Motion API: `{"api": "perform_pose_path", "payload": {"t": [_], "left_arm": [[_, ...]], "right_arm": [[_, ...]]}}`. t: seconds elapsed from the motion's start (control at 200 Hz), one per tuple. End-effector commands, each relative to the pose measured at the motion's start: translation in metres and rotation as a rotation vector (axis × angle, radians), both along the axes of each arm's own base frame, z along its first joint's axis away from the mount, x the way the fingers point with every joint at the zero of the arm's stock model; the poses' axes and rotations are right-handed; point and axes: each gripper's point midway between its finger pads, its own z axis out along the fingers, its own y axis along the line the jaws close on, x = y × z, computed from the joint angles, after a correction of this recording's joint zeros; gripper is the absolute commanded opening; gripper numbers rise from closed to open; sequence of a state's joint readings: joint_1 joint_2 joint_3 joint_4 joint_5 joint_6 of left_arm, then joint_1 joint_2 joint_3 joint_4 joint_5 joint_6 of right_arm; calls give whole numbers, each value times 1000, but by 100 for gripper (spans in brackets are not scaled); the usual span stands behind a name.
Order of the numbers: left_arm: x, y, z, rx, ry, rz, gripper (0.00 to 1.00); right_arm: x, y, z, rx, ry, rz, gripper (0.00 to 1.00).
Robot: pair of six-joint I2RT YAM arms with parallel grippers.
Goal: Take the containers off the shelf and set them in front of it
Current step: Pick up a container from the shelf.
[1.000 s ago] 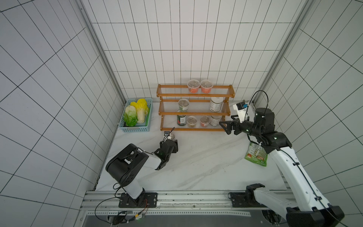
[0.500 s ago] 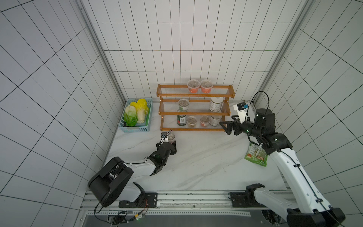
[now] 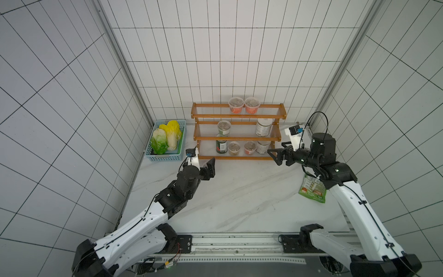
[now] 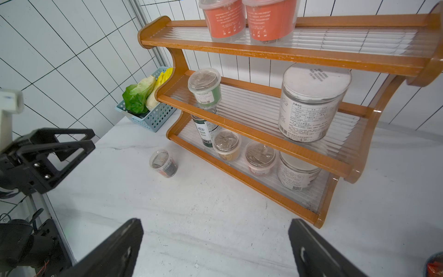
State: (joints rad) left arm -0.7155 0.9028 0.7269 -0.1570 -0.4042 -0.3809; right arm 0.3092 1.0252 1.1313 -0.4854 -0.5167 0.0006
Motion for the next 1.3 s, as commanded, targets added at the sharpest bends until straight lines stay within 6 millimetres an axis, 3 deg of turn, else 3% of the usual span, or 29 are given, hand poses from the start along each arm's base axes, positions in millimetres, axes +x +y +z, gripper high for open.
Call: {"api": "perform_pose_path", "payload": {"t": [0.0,0.195,0.425,0.74,1.294], "left_arm": [[12,-26,28,90,-19,-118,91],[66,-56,89,84,-81,-203,92],[132,-84,114,90,-91,-292,93],[190,-115,103,96,-61,-388,93],[248,-135,62,144,5,-397,91]], "right_arm": [[-10,2,14,21,-9,21,99],[-12,0,20,23,-16,8,99],[-11,1,20,28,-10,11,99],[-6,-3,21,-6,-32,-9,99],[1,-10,19,-47,-49,-40,99]]}}
